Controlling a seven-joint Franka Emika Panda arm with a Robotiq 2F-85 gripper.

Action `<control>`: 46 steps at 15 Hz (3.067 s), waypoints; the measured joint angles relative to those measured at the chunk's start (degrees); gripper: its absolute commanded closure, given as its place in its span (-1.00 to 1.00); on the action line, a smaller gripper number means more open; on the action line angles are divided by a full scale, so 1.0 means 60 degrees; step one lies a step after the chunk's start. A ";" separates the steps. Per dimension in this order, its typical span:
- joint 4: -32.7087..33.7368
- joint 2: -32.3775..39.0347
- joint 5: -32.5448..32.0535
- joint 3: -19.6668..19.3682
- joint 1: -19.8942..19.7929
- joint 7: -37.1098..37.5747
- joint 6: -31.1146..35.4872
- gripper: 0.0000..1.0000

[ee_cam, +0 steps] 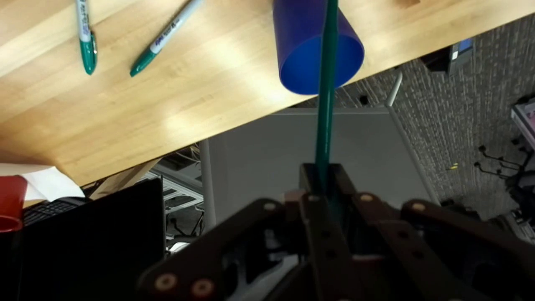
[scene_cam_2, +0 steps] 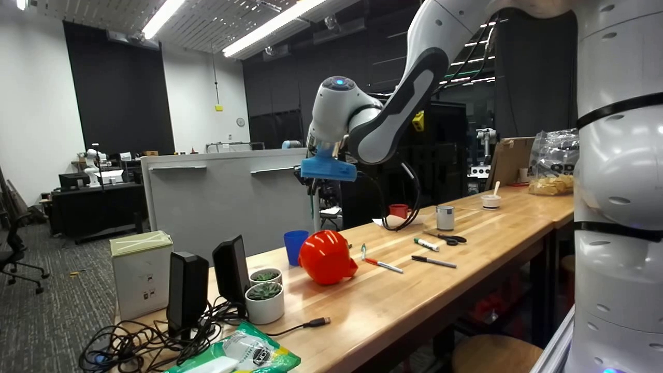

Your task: Remove one pencil from the cup, then put the cup upright

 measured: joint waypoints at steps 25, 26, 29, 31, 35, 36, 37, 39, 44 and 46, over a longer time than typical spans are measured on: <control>-0.1874 -0.0893 -0.3650 0.0683 -0.1335 0.2049 -0.5709 0.95; -0.2121 -0.0874 -0.3756 0.0631 -0.1465 0.2175 -0.5551 0.95; -0.2747 -0.0735 -0.4097 0.0384 -0.1870 0.2481 -0.4971 0.95; -0.3020 -0.0568 -0.4159 0.0268 -0.2065 0.2596 -0.4541 0.95; -0.3195 -0.0061 -0.3895 0.0141 -0.2248 0.2573 -0.3342 0.95; -0.3186 0.0085 -0.3710 0.0150 -0.2244 0.2530 -0.3048 0.95; -0.3158 0.0232 -0.3492 0.0178 -0.2230 0.2453 -0.2791 0.95; -0.3030 0.0500 -0.3057 0.0281 -0.2205 0.2221 -0.2434 0.33; -0.2586 0.0968 -0.2281 0.0501 -0.2150 0.1649 -0.2197 -0.17; -0.2450 0.1076 -0.2115 0.0577 -0.2099 0.1537 -0.2196 -0.45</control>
